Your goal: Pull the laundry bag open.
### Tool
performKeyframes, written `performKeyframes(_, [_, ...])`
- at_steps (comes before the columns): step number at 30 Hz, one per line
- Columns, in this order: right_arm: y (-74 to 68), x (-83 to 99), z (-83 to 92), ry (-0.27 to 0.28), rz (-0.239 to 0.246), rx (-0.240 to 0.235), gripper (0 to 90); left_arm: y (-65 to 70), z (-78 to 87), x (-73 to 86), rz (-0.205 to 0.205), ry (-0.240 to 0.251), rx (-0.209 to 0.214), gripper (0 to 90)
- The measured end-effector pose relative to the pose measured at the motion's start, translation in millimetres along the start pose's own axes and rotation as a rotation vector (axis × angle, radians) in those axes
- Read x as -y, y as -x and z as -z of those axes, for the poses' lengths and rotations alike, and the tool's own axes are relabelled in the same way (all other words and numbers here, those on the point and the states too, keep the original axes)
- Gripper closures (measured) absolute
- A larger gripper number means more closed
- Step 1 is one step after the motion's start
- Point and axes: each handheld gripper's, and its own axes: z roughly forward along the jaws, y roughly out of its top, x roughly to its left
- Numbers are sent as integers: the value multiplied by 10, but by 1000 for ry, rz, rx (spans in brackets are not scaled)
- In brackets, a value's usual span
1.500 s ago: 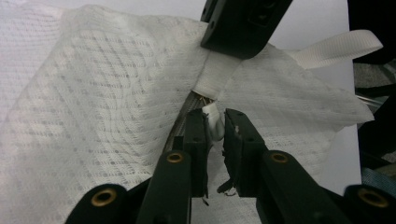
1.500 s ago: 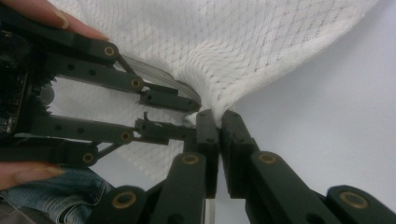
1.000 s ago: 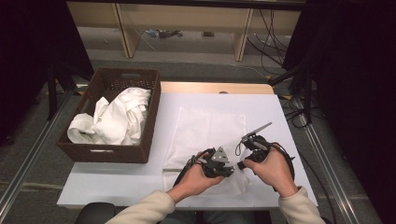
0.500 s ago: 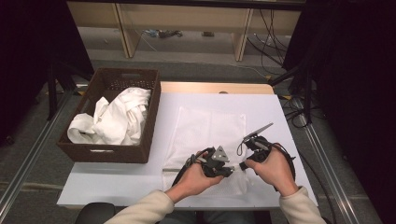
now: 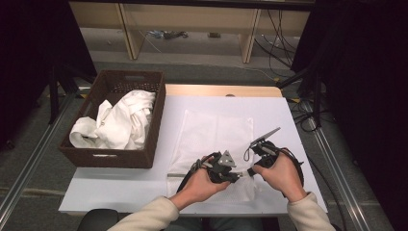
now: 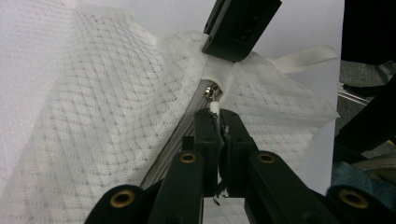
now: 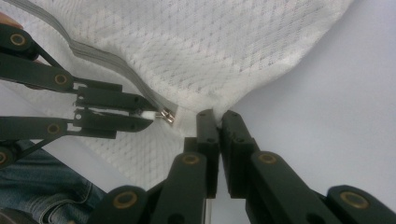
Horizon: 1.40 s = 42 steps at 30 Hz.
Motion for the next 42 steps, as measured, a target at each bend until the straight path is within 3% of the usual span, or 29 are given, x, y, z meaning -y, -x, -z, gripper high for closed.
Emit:
performKeyframes(3, [-11,-4,5,-11,-15,6,873,2,9,1,4,-1,0,859])
performKeyframes(4, [-11,-4,5,-11,-15,6,873,-5,18,-1,-14,-6,-2,859])
performKeyframes(6, [14,-4,-5,2,8,5,873,-7,29,-2,-17,-13,-5,859])
performKeyframes(7, [12,-2,-1,-1,-4,2,873,-6,32,-2,-12,-15,-5,859])
performKeyframes(8, [-18,1,15,-22,-54,0,873,-7,35,-2,-11,-17,-5,859])
performKeyframes(14, [-3,-3,9,-25,-41,-3,873,-11,51,-1,-16,-18,-10,859])
performKeyframes(18, [37,5,-18,4,4,5,873,-6,67,4,-3,-25,-13,858])
performKeyframes(20, [30,8,-17,2,-6,8,873,-11,78,4,-16,-28,-17,859])
performKeyframes(22, [-15,3,0,-31,-68,2,873,-14,85,6,-19,-28,-18,859])
performKeyframes(23, [-18,2,-1,-32,-73,2,873,-18,89,6,-28,-30,-21,859])
performKeyframes(24, [15,5,-17,-13,-34,13,873,-27,96,5,-38,-37,-25,858])
performKeyframes(25, [7,5,-13,-20,-46,12,872,-26,100,7,-34,-38,-20,859])
performKeyframes(26, [38,5,-32,-3,-13,16,873,-22,102,11,-25,-36,-20,858])
performKeyframes(33, [36,3,-30,-12,-16,14,873,-20,134,27,-14,-41,-23,858])
performKeyframes(34, [11,1,-19,-35,-50,16,873,-21,142,29,-10,-40,-24,858])
performKeyframes(37, [31,5,-29,-29,-30,11,873,-24,159,35,-5,-46,-24,858])
performKeyframes(38, [16,4,-25,-33,-46,14,873,-52,188,29,-51,-81,-22,858])
performKeyframes(39, [34,7,-33,-21,-28,18,873,-24,169,36,-7,-47,-25,858])
performKeyframes(41, [20,5,-27,-28,-46,13,873,-41,197,31,-41,-78,-24,859])
performKeyframes(42, [45,4,-39,-8,-12,15,873,-35,195,35,-30,-76,-24,859])
